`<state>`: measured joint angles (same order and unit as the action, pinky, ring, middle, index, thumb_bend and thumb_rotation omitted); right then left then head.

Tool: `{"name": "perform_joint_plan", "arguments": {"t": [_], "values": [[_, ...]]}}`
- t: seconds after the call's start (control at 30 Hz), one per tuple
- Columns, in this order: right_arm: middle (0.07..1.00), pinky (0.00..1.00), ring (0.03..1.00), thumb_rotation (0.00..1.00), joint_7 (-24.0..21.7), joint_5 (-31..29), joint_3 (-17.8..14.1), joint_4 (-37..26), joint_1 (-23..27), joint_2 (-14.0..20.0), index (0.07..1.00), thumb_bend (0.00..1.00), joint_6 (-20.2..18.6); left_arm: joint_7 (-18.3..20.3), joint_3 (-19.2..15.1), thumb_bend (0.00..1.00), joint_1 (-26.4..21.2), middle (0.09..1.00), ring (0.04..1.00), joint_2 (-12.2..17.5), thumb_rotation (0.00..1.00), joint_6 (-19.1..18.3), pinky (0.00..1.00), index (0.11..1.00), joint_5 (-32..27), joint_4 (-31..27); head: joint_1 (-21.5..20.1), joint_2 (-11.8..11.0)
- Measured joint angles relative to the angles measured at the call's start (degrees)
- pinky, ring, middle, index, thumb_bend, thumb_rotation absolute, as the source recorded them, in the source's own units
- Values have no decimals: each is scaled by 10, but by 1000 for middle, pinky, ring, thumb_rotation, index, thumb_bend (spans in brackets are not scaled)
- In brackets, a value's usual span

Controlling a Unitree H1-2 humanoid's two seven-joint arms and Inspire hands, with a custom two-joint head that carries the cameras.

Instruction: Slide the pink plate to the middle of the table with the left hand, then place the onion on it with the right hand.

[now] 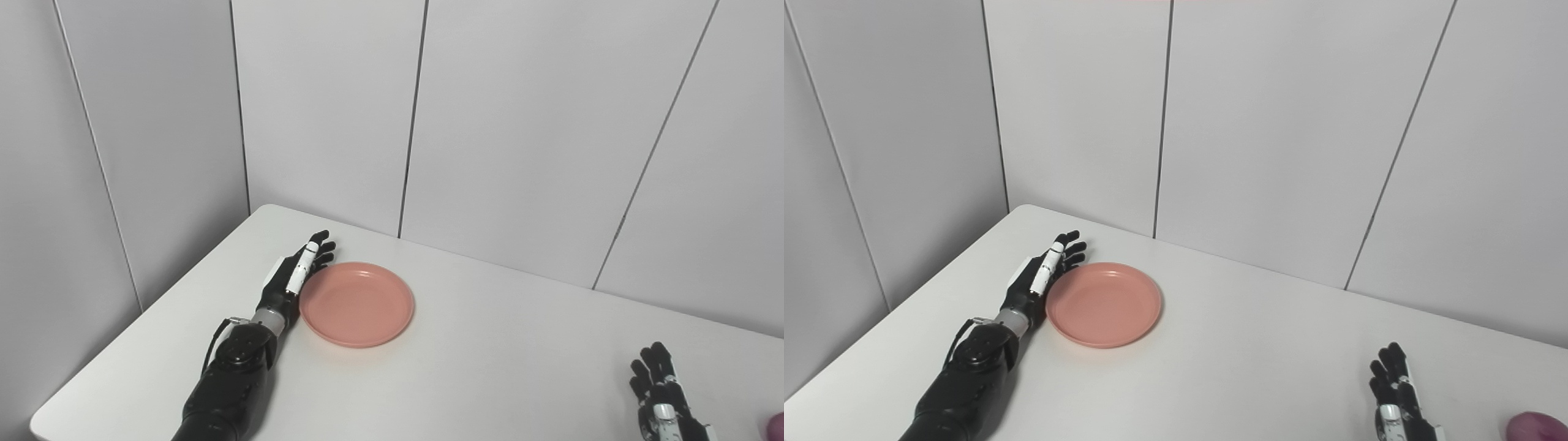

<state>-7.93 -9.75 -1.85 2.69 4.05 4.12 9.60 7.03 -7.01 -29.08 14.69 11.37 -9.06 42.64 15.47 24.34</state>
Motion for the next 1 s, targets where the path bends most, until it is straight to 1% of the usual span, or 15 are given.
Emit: {"name": "perform_joint_plan", "arguments": {"t": [0.13, 0.2, 0.23, 0.27, 0.3, 0.33, 0.4, 0.5, 0.53, 0.63, 0.7, 0.8, 0.83, 0.9, 1.0], "values": [[984, 1000, 987, 800, 1, 0, 0, 0, 0, -1, 994, 480, 0, -7, 2, 576, 0, 913, 919, -10, 1000, -1, 924, 909, 4, -3, -13, 4], [983, 1000, 986, 804, 1, 2, 2, 2, 0, -1, 987, 482, 0, -9, 2, 577, 1, 912, 920, -14, 1000, -7, 926, 908, 4, -10, -37, 7], [983, 1000, 987, 812, 1, 5, 2, 2, 0, -2, 983, 482, 0, -10, 1, 573, 2, 915, 922, -17, 1000, -8, 929, 911, 4, -12, -37, 7], [984, 1000, 988, 820, 2, 10, 3, 2, 0, -3, 980, 482, 0, -11, 1, 570, 3, 918, 924, -20, 1000, -9, 933, 915, 3, -14, -55, 11], [984, 1000, 988, 821, 2, 14, 5, 2, 0, -3, 980, 482, 0, -11, 2, 569, 3, 919, 925, -21, 1000, -11, 933, 915, 3, -16, -55, 11], [980, 1000, 989, 809, 3, 19, 7, 2, 0, -3, 968, 485, 0, -11, 2, 568, 5, 921, 925, -23, 1000, -13, 932, 919, 3, -19, -78, 17], [976, 1000, 993, 794, 6, 28, 9, 0, 0, -4, 958, 490, 0, -11, 2, 566, 7, 923, 926, -28, 1000, -15, 933, 922, 1, -24, -78, 17], [979, 1000, 1000, 796, 16, 44, 14, -9, -4, -10, 950, 511, 0, -8, 4, 576, 14, 925, 928, -32, 1000, -18, 934, 926, -4, -38, -130, 26], [979, 1000, 1000, 795, 20, 50, 16, -12, -7, -14, 949, 508, -2, -7, 4, 579, 16, 923, 925, -33, 1000, -19, 927, 923, -5, -40, -138, 28], [972, 1000, 1000, 780, 32, 64, 24, -25, -14, -31, 938, 522, -15, -2, 5, 583, 17, 920, 921, -34, 1000, -19, 927, 919, -6, -43, -150, 31], [961, 1000, 1000, 765, 41, 69, 27, -31, -18, -43, 925, 552, -34, 0, 6, 577, 22, 915, 917, -36, 1000, -23, 919, 913, -6, -54, -170, 36], [953, 1000, 998, 753, 61, 84, 28, -37, -21, -61, 920, 570, -62, 1, 6, 585, 25, 918, 920, -41, 1000, -28, 921, 916, -6, -60, -180, 39], [951, 1000, 996, 748, 65, 87, 29, -39, -22, -65, 918, 579, -65, 1, 6, 587, 25, 920, 922, -42, 1000, -29, 925, 920, -6, -61, -191, 40], [945, 1000, 981, 746, 72, 90, 30, -42, -24, -69, 914, 597, -71, 1, 6, 589, 26, 928, 930, -44, 1000, -32, 936, 930, -6, -65, -191, 40], [932, 998, 955, 753, 81, 105, 34, -43, -25, -72, 914, 599, -83, 1, 5, 582, 30, 934, 936, -51, 1000, -35, 944, 937, -6, -75, -207, 44]]}}
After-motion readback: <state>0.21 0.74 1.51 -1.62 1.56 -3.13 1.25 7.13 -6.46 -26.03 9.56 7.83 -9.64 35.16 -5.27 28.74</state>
